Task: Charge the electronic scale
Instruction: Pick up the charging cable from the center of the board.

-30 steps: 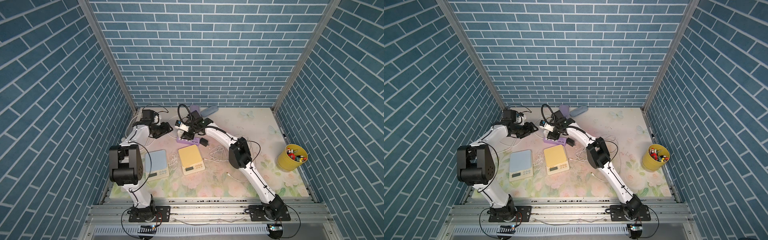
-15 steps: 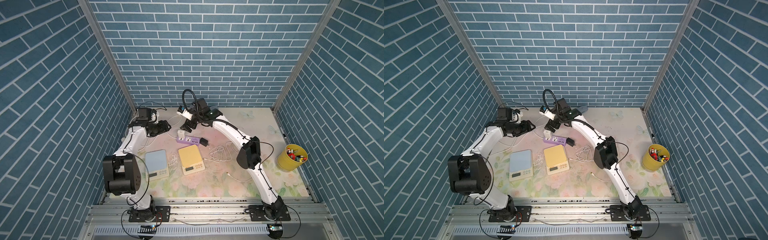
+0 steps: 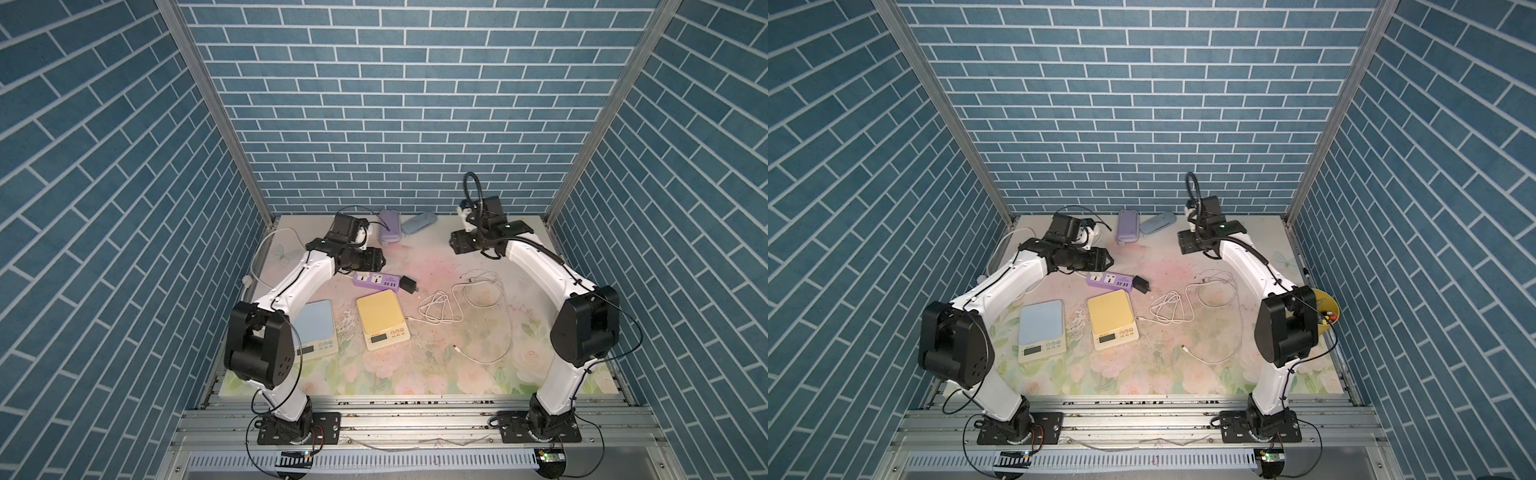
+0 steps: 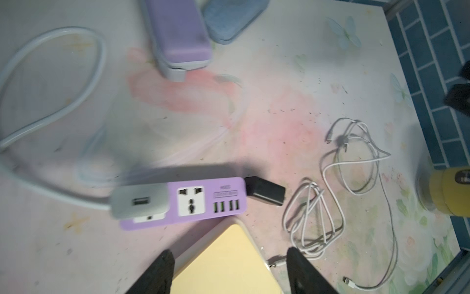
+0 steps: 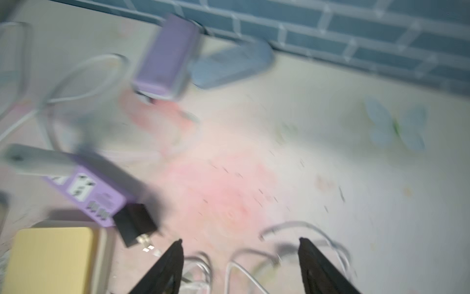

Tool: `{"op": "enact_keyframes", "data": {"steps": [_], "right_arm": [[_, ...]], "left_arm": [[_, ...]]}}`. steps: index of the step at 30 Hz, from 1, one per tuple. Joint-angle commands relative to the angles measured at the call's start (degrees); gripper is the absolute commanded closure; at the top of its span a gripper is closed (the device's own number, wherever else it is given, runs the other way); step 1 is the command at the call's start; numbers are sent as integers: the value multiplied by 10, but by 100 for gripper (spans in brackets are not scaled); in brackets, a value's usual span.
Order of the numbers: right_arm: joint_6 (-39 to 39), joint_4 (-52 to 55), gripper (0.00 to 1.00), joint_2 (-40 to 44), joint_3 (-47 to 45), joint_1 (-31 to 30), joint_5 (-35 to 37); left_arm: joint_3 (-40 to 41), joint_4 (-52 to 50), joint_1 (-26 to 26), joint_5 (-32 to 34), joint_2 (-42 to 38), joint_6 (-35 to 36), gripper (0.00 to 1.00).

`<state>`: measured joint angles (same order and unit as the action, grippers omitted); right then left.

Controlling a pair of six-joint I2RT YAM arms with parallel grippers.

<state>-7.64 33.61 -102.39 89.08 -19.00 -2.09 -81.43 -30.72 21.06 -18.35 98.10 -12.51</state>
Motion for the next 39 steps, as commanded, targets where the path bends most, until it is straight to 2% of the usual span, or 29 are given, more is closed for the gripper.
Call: {"op": "enact_keyframes", "data": {"steps": [1, 5, 8, 15, 19, 28, 39], "right_arm": [[-94, 25, 38, 43, -59, 37, 5], [-115, 3, 48, 69, -132, 87, -26], [-111, -11, 48, 75, -170, 98, -27], [-101, -34, 51, 59, -227, 108, -58], [-99, -49, 55, 46, -251, 111, -77], [-93, -64, 66, 24, -282, 111, -120], [-94, -67, 68, 43, -300, 111, -126]], "left_arm": [[-40, 8, 48, 14, 54, 19, 30], [-121, 12, 101, -14, 150, 13, 35], [-220, -3, 131, -41, 237, -4, 42], [-448, -40, 182, -62, 412, -54, 42], [-528, -40, 201, -60, 479, -85, 41], [-551, 18, 222, -46, 538, -139, 43], [-574, 73, 226, -54, 584, -188, 59]]}}
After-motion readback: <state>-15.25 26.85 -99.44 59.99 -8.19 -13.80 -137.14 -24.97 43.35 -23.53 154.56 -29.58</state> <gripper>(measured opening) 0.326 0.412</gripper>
